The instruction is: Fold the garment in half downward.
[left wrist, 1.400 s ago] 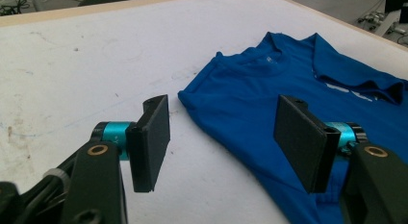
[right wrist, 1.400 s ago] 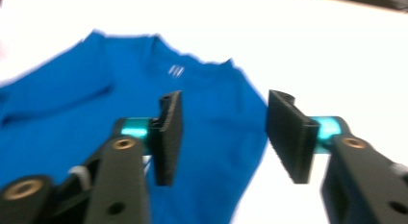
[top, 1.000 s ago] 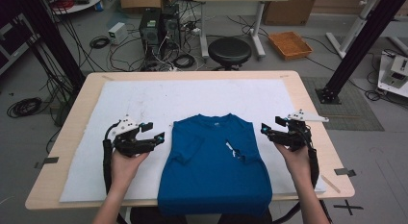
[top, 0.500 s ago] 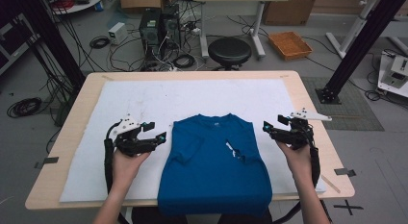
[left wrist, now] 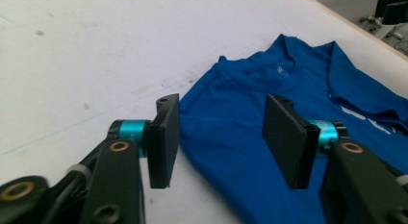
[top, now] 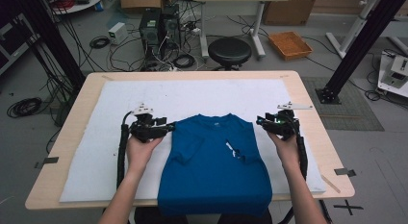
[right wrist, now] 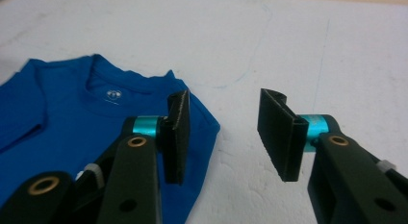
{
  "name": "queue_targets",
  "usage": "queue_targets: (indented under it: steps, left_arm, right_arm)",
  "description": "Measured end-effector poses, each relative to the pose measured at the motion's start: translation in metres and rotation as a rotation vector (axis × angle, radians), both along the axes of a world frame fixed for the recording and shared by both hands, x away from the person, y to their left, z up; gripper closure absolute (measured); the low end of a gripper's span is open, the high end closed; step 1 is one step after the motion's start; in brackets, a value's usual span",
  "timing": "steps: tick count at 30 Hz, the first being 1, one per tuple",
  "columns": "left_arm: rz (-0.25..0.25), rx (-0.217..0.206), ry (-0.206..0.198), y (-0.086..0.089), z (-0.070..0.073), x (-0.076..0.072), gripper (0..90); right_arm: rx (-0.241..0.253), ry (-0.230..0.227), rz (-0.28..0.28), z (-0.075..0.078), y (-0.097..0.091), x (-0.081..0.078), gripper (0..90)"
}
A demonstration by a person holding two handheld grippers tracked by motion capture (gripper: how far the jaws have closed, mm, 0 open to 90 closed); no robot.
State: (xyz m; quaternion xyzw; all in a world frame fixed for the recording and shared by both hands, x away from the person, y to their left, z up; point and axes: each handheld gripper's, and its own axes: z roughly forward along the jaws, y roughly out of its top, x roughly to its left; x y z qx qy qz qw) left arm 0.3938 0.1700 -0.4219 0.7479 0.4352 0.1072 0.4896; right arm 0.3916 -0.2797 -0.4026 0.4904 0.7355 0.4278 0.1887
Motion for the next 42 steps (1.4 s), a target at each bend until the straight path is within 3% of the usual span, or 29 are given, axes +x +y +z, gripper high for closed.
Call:
queue_targets:
  steps: [6, 11, 14, 16, 18, 20, 23, 26, 29, 32, 33, 36, 37, 39, 42]
  left_arm:
    - [0.010, 0.026, 0.061, -0.018, -0.010, 0.024, 51.3]
    - [-0.004, 0.050, 0.079, -0.032, -0.011, 0.042, 52.1]
    - [-0.014, 0.109, 0.096, -0.038, -0.012, 0.051, 52.0]
    - [-0.014, 0.119, 0.088, -0.041, -0.015, 0.054, 51.9]
    - [-0.014, 0.123, 0.112, -0.041, -0.018, 0.059, 52.0]
    - [-0.017, 0.130, 0.130, -0.043, -0.023, 0.061, 52.0]
    - [-0.016, 0.143, 0.120, -0.043, -0.024, 0.062, 53.8]
    - [-0.016, 0.202, 0.100, -0.043, -0.022, 0.060, 65.1]
    - [-0.018, 0.209, 0.096, -0.044, -0.021, 0.059, 78.8]
    - [-0.034, 0.178, 0.061, -0.047, -0.018, 0.058, 78.3]
    - [-0.034, 0.166, 0.051, -0.049, -0.017, 0.059, 73.3]
    - [-0.048, 0.177, 0.054, -0.055, -0.016, 0.064, 62.1]
    - [-0.054, 0.189, 0.061, -0.057, -0.017, 0.066, 59.6]
    - [-0.056, 0.216, 0.073, -0.060, -0.020, 0.067, 59.4]
    - [-0.056, 0.210, 0.087, -0.059, -0.022, 0.067, 60.9]
  right_arm:
    - [-0.049, 0.052, 0.009, -0.012, 0.012, 0.021, 63.6]
    - [-0.082, 0.095, 0.039, -0.021, 0.027, 0.037, 64.8]
    - [-0.118, 0.105, 0.053, -0.025, 0.039, 0.046, 65.0]
    - [-0.135, 0.111, 0.063, -0.026, 0.047, 0.052, 65.8]
    - [-0.158, 0.096, 0.076, -0.029, 0.053, 0.056, 66.8]
    - [-0.168, 0.114, 0.077, -0.032, 0.055, 0.060, 66.8]
    - [-0.198, 0.137, 0.093, -0.038, 0.058, 0.062, 66.8]
    - [-0.226, 0.125, 0.121, -0.038, 0.061, 0.061, 81.7]
    - [-0.252, 0.108, 0.117, -0.037, 0.062, 0.060, 88.2]
    - [-0.216, 0.091, 0.103, -0.033, 0.058, 0.060, 85.6]
    - [-0.202, 0.076, 0.098, -0.031, 0.056, 0.060, 82.9]
    - [-0.163, 0.067, 0.089, -0.024, 0.056, 0.061, 70.3]
    - [-0.157, 0.066, 0.092, -0.023, 0.058, 0.063, 70.2]
    - [-0.178, 0.078, 0.114, -0.024, 0.065, 0.066, 68.6]
    - [-0.219, 0.100, 0.136, -0.030, 0.075, 0.070, 67.7]
